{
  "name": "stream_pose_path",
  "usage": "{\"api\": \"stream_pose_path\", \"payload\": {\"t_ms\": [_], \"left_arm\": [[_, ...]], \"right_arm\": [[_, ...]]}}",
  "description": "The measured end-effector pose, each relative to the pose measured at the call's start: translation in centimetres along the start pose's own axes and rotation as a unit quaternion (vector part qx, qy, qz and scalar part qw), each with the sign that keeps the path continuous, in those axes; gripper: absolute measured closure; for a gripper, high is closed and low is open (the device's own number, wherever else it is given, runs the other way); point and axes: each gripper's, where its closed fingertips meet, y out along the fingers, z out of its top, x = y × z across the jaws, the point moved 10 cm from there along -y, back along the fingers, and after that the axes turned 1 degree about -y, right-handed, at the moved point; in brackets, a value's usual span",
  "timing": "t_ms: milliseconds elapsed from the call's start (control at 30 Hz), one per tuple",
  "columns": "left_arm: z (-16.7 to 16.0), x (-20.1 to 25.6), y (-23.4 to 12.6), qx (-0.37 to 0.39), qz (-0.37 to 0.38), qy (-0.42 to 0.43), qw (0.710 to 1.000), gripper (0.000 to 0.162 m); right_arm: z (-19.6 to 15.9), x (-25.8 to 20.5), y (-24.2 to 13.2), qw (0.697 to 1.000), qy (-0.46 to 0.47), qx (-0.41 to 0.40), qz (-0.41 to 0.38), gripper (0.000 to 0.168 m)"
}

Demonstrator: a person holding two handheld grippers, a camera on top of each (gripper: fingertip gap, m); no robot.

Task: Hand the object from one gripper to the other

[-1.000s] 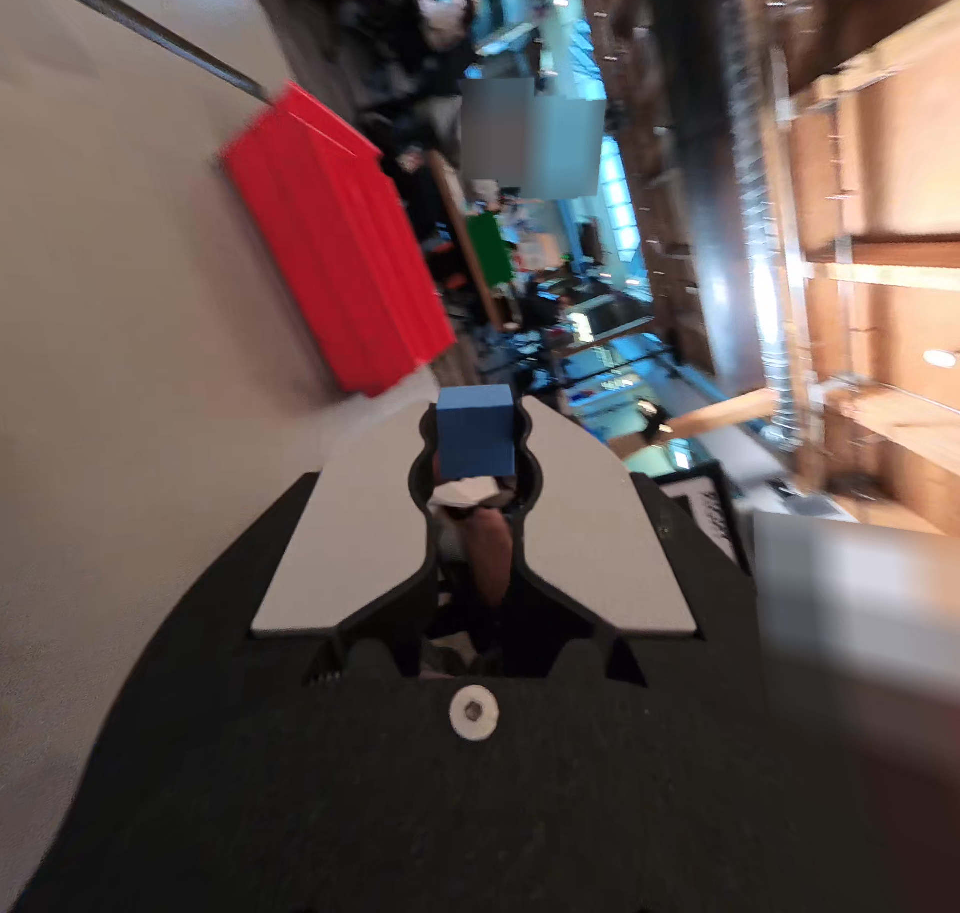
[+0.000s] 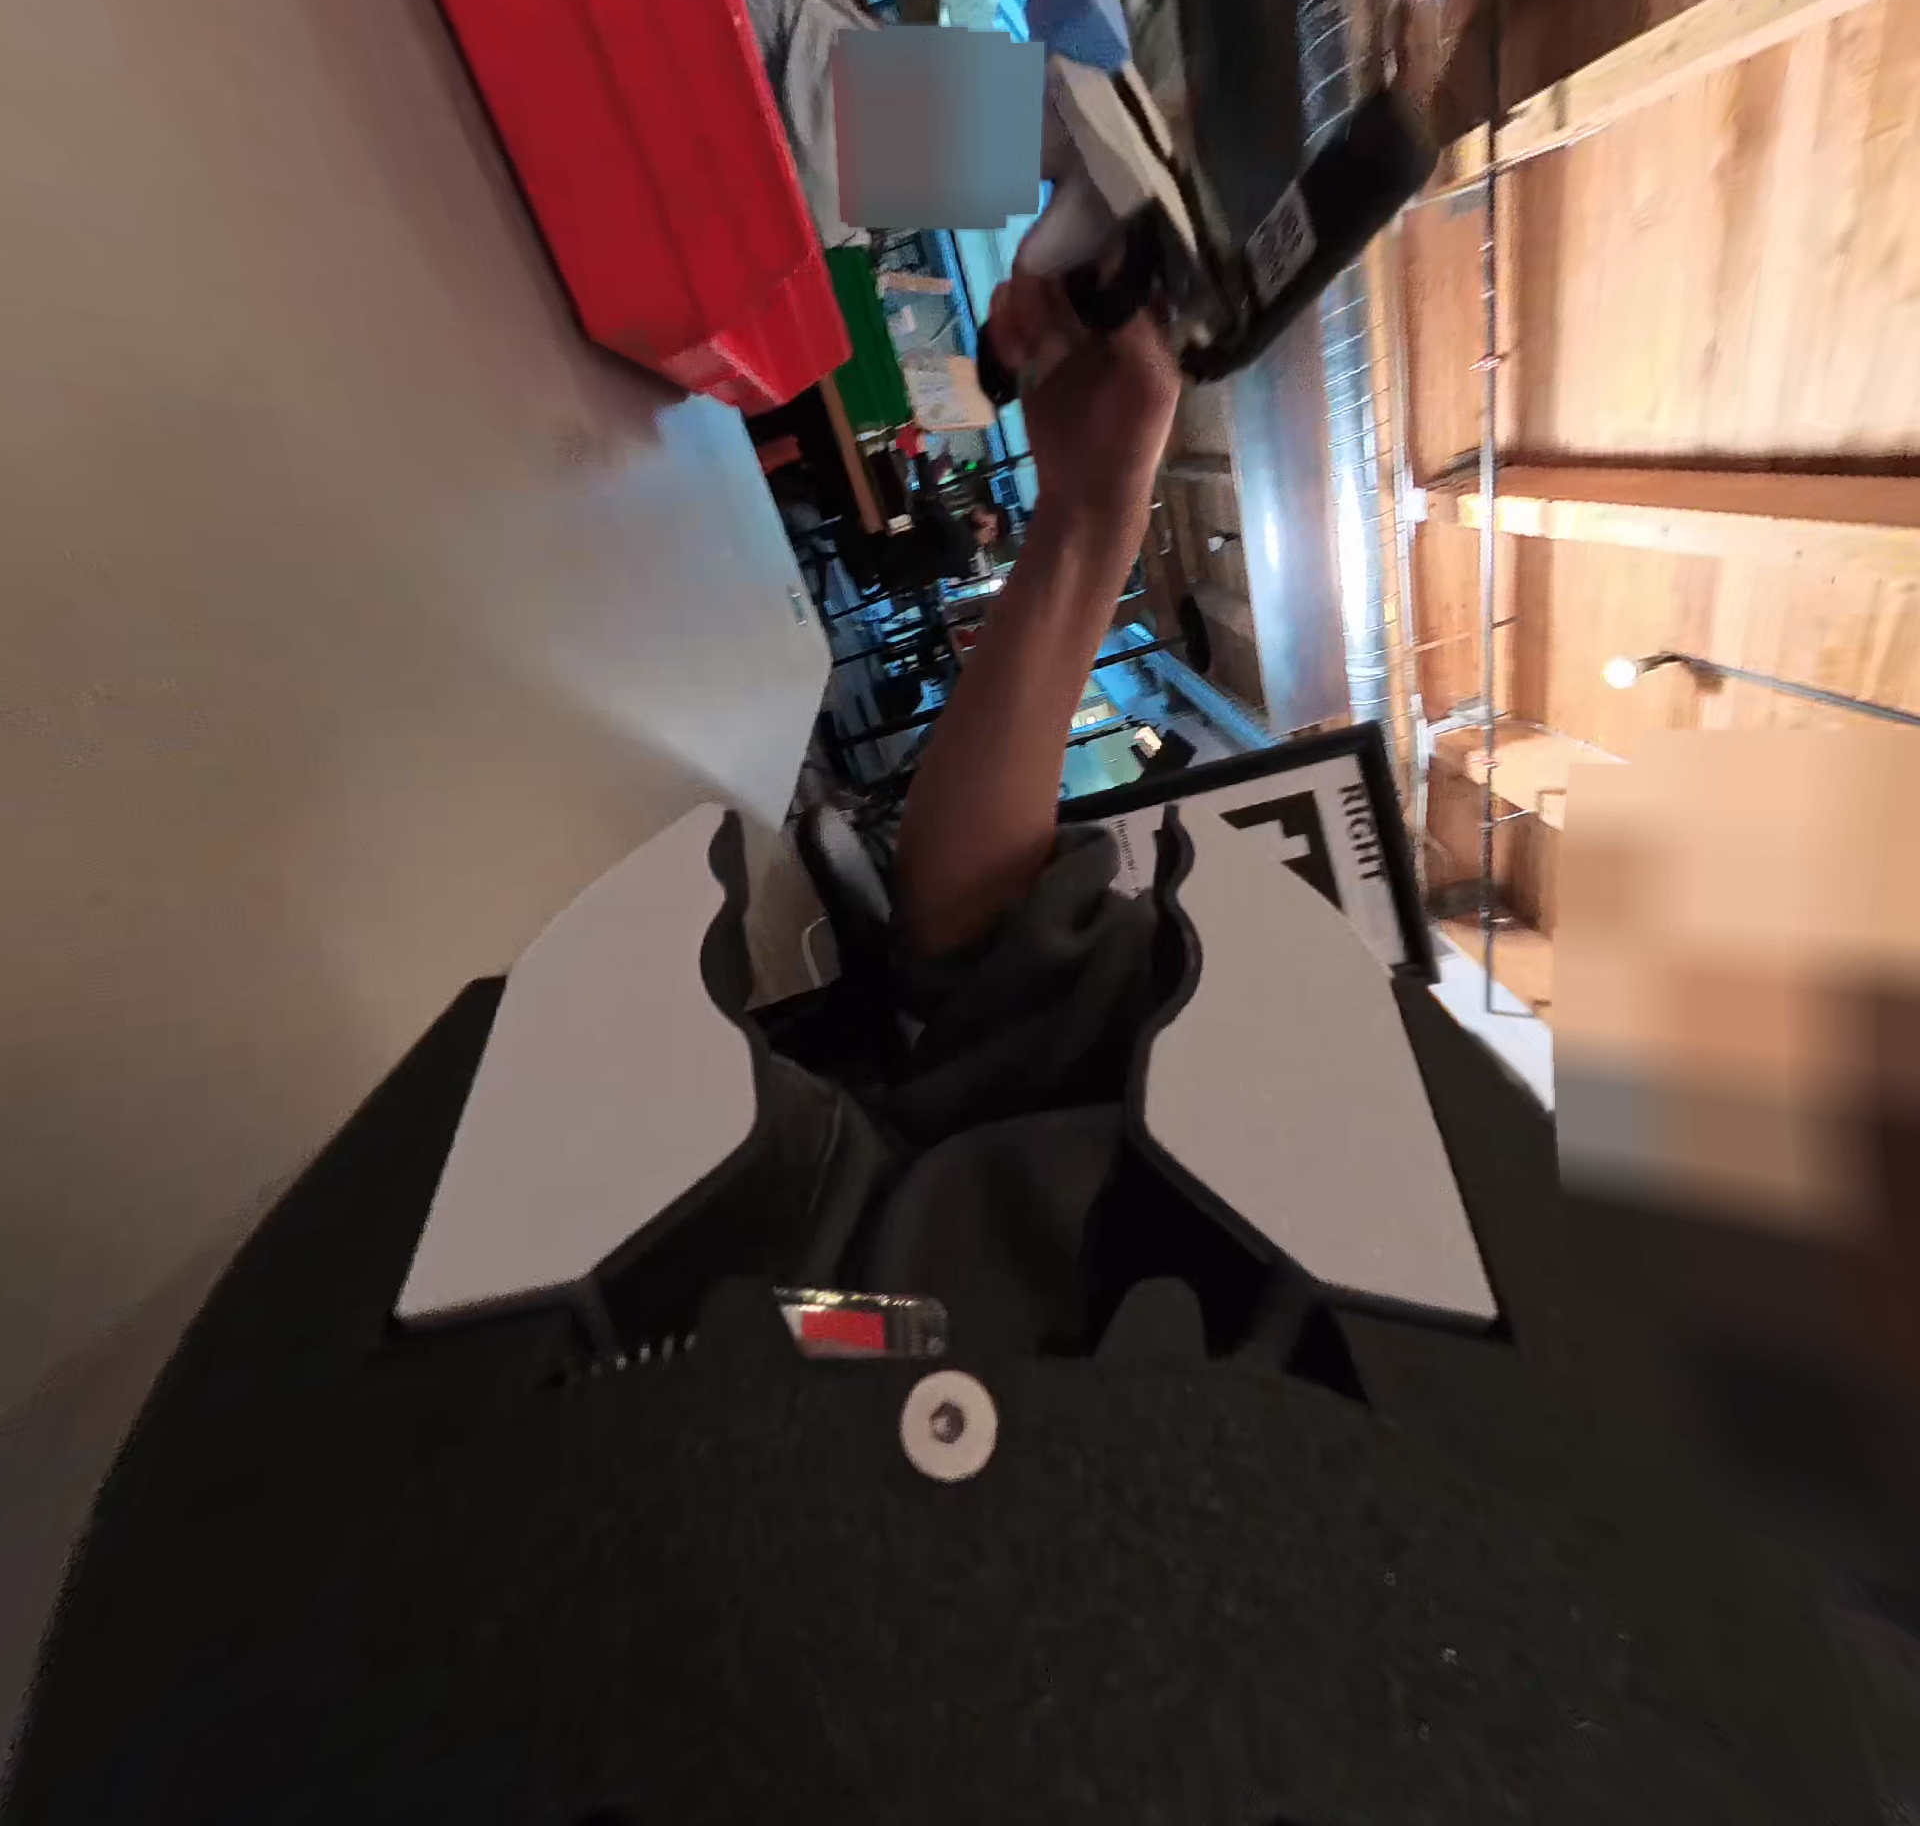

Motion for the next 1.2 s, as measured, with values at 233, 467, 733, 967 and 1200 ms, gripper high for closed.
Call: {"api": "stream_pose_path", "payload": {"t_ms": [233, 467, 733, 967, 1200], "left_arm": [[0.4, 0.4, -0.4, -0.003, 0.028, 0.042, 0.999, 0.093], [0.1, -0.5, 0.3, -0.019, 0.015, 0.006, 1.0, 0.095], [0.3, -0.7, -0.4, -0.013, 0.035, 0.008, 0.999, 0.096], [0.2, -0.5, -0.4, -0.022, 0.042, 0.02, 0.999, 0.096], [0.0, 0.1, -0.8, -0.023, 0.059, 0.045, 0.997, 0.099]], "right_arm": [[-9.3, 8.0, 2.0, 0.957, 0.058, -0.269, -0.096, 0.14], [-11.4, 10.3, 7.8, 0.94, 0.096, -0.306, -0.119, 0.14], [-12.2, 13.8, 12.8, 0.895, 0.11, -0.427, -0.07, 0.14], [-12.1, 13.7, 14.1, 0.887, 0.098, -0.449, -0.046, 0.136], [-6.1, 10.0, 4.5, 0.946, 0.097, -0.23, -0.205, 0.107]]}}
